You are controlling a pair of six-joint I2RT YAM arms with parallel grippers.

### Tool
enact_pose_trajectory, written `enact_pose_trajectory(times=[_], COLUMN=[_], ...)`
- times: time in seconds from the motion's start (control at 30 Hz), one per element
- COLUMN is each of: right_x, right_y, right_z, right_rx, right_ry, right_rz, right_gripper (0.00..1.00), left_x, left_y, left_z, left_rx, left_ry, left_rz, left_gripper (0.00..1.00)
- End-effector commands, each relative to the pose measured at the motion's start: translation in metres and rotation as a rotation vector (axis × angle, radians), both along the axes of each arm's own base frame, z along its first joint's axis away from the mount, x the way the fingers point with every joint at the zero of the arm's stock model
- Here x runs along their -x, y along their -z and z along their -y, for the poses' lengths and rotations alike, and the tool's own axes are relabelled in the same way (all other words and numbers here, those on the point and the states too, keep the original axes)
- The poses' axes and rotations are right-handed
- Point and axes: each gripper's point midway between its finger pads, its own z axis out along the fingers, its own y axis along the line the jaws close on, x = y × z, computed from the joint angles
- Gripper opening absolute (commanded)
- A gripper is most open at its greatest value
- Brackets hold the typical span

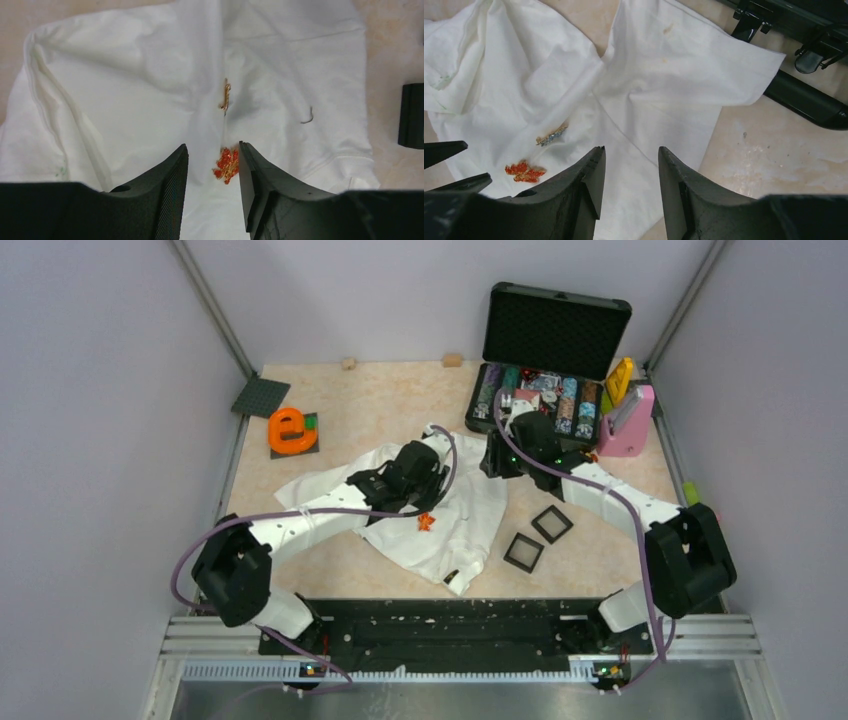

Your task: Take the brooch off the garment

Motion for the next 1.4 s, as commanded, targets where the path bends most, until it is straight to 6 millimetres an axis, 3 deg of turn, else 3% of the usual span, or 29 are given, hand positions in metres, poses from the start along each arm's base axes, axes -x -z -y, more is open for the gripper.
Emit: enact_pose_trajectory(times=[0.0, 0.1, 0.27, 0.37, 0.5, 0.7, 0.8, 0.97, 1.17, 1.27, 1.37], right_x=[-0.011, -0.007, 0.001, 0.002, 0.003, 0.008, 0.01, 0.012, 0.011, 0.009, 0.007], right_y=[-0.035, -0.032, -0.02, -0.012, -0.002, 0.009, 0.012, 0.018, 0.036, 0.034, 0.034], right_z=[-0.013, -0.008, 0.002, 0.001, -0.007, -0.028, -0.035, -0.047, -0.062, -0.058, -0.048], right_rx=[-0.172, -0.206, -0.26, -0.27, -0.278, -0.315, -0.342, -0.361, -0.368, -0.364, -0.35], right_ry=[0.015, 0.043, 0.084, 0.085, 0.056, -0.027, -0.049, -0.108, -0.154, -0.127, -0.07], right_rz=[0.177, 0.214, 0.285, 0.285, 0.282, 0.269, 0.251, 0.225, 0.142, 0.154, 0.172], right_gripper=[0.44, 0.43, 0.42, 0.4, 0.38, 0.38, 0.39, 0.39, 0.38, 0.38, 0.38], left_x=[-0.019, -0.033, -0.037, -0.044, -0.057, -0.057, -0.053, -0.05, -0.027, -0.024, -0.03], left_y=[-0.016, 0.01, 0.034, 0.037, 0.032, 0.057, 0.044, 0.025, -0.015, -0.01, 0.013], left_z=[0.027, 0.03, 0.029, 0.015, -0.006, -0.014, -0.006, -0.017, 0.011, 0.023, 0.03], left_rx=[0.012, 0.047, 0.216, 0.221, 0.352, 0.306, 0.334, 0.221, 0.114, 0.001, -0.089], left_ry=[0.048, 0.044, 0.081, 0.028, -0.049, -0.072, -0.025, -0.065, 0.062, 0.082, 0.06], left_rz=[0.054, 0.003, -0.177, -0.157, -0.101, -0.206, -0.172, -0.007, 0.269, 0.302, 0.257], left_gripper=[0.47, 0.52, 0.45, 0.37, 0.32, 0.3, 0.33, 0.36, 0.38, 0.38, 0.38])
